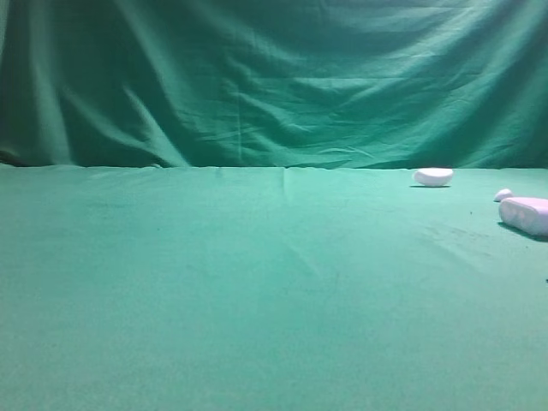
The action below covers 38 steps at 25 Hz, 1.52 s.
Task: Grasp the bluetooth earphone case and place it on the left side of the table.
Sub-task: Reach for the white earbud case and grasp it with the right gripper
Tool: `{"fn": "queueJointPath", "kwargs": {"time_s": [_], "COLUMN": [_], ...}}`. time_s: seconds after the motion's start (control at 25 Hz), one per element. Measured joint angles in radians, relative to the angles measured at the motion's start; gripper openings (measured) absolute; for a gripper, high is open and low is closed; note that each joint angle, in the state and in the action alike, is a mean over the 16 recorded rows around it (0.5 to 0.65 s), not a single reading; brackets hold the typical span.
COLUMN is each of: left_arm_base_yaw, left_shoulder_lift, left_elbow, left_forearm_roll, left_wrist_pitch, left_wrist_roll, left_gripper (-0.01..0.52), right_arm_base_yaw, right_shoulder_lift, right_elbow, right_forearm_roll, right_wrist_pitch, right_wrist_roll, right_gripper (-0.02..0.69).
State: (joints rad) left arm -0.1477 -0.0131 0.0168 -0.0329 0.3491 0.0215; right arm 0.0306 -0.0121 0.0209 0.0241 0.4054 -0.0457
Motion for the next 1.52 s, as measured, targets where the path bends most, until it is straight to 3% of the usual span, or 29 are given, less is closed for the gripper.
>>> {"fn": "queueJointPath", "kwargs": {"time_s": [0.6, 1.2, 1.52], "left_arm_base_yaw": [0.0, 0.0, 0.0], "left_shoulder_lift": [0.0, 0.0, 0.0], "left_elbow": [0.0, 0.0, 0.0], "left_forearm_roll": [0.0, 0.0, 0.0], "left_wrist_pitch": [0.0, 0.0, 0.0], "left_wrist_roll": [0.0, 0.0, 0.0], "left_gripper": [0.0, 0.0, 0.0], "right_arm_base_yaw": [0.0, 0.0, 0.0], "right_shoulder_lift": [0.0, 0.02, 0.223], "right_elbow": [0.002, -0.035, -0.215], "right_forearm_roll": [0.013, 0.331, 0.357], "right_wrist_pitch": [-0.025, -0.319, -0.24], "right_wrist_roll": [-0.008, 0.054, -0.001], "right_gripper": [0.0, 0.0, 0.0]}}
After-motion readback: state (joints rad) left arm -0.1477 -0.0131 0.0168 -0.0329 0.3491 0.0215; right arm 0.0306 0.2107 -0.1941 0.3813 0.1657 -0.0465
